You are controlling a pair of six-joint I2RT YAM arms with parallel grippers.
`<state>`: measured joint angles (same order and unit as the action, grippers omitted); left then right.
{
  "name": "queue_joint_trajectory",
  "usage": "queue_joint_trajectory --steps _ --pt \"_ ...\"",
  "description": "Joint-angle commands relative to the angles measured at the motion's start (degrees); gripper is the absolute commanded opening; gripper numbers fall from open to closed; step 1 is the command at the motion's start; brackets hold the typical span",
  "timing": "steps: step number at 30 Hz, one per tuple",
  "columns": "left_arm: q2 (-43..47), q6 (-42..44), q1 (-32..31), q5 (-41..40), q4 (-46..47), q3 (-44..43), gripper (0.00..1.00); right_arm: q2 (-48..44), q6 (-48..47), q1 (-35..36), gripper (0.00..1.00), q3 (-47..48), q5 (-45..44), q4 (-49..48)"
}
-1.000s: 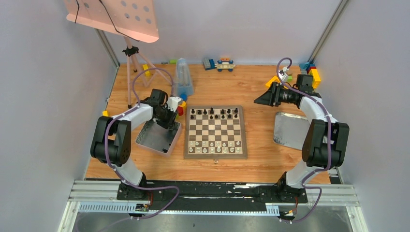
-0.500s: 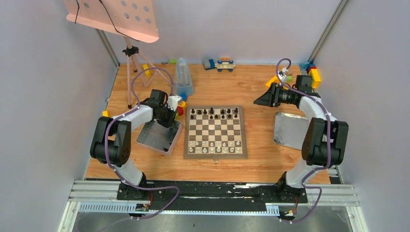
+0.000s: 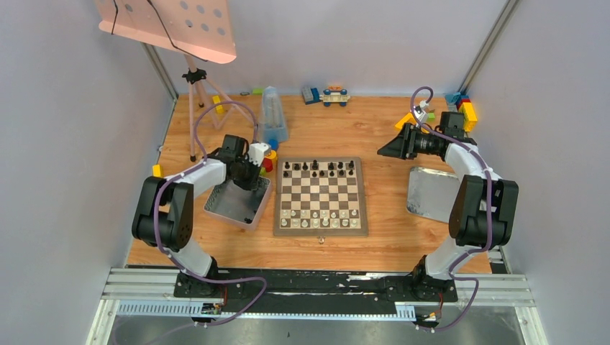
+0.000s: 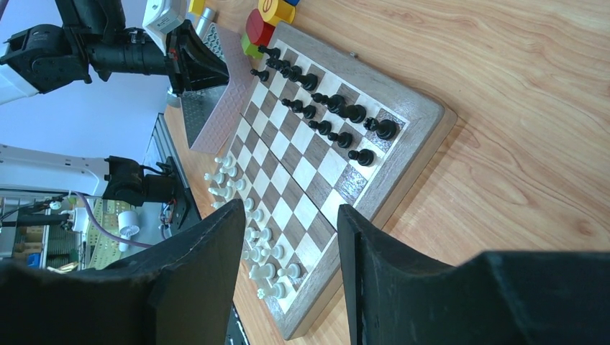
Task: Set up the chess pieces on the board
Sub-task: Pick up the chess piece from the storage box.
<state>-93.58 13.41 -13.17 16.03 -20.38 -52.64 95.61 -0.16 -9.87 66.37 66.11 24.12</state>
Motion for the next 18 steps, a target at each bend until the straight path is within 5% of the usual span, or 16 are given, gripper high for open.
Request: queue_joint_trajectory --steps 1,10,18 --pt "5.13 3.67 -0.2 -0.52 -1.55 0.66 0.0 -0.34 -1.24 0.35 0.51 1.74 2.19 -0.44" --pt "13.35 12.1 -0.24 5.69 -12.76 -1.28 0.0 -2.63 -1.69 5.02 0.52 4.27 2.81 0.14" --pt "19.17 17.6 -5.37 10.54 -19.89 -9.36 0.0 0.69 -3.33 20.54 0.57 11.22 3.11 1.29"
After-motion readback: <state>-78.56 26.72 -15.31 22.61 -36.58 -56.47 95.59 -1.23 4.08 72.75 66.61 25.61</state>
